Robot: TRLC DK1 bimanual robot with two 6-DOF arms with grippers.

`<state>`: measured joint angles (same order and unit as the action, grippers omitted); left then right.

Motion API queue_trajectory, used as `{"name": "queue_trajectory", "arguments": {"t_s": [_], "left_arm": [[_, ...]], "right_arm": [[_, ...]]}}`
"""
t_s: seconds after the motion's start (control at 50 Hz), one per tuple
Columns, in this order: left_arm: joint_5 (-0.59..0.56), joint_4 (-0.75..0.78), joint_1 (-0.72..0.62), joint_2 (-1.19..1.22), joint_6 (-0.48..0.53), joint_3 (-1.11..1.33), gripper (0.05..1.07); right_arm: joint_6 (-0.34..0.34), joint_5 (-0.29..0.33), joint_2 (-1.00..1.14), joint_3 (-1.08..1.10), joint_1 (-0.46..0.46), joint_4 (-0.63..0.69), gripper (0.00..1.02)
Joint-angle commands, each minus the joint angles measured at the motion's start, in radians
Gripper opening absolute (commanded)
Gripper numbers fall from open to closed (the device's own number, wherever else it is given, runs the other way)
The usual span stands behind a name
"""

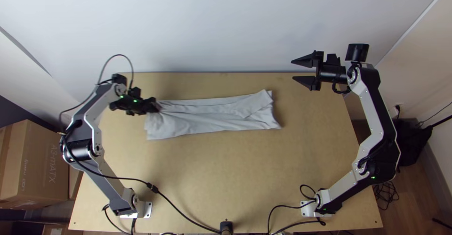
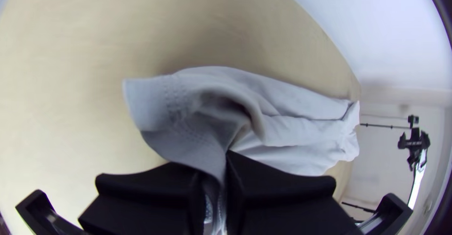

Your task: Fold the t-shirt

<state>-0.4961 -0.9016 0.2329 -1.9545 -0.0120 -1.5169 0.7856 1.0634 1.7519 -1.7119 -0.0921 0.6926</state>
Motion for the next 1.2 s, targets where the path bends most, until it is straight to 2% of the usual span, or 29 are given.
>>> {"name": "queue_trajectory", "arguments": {"t_s": [0.0, 0.16, 0.3, 0.4, 0.56, 0.92, 1.18], "left_arm": [[-0.007, -0.126, 0.085, 0.048, 0.075, -0.132, 0.08], [-0.007, -0.385, 0.143, 0.046, 0.176, -0.388, 0.08], [-0.001, -0.499, 0.129, 0.049, 0.195, -0.595, 0.08], [0.007, -0.504, 0.083, 0.071, 0.184, -0.677, 0.08], [0.007, -0.488, -0.061, 0.089, 0.133, -0.721, 0.08], [0.034, -0.352, -0.383, 0.055, -0.085, -0.695, 0.08], [0.09, -0.303, -0.584, -0.012, -0.187, -0.655, 0.08]], "right_arm": [[0.015, 0.012, -0.035, 0.028, 0.002, 0.002, 0.99], [0.009, 0.012, -0.042, 0.049, 0.0, 0.002, 0.99], [0.001, 0.012, -0.049, 0.054, 0.0, 0.002, 0.99], [0.001, 0.012, -0.052, 0.051, -0.008, 0.002, 0.99], [0.001, 0.012, -0.069, 0.055, -0.024, 0.002, 0.99], [-0.003, 0.027, -0.154, 0.117, -0.115, 0.002, 0.99], [-0.014, 0.044, -0.223, 0.198, -0.163, 0.002, 0.99]]}}
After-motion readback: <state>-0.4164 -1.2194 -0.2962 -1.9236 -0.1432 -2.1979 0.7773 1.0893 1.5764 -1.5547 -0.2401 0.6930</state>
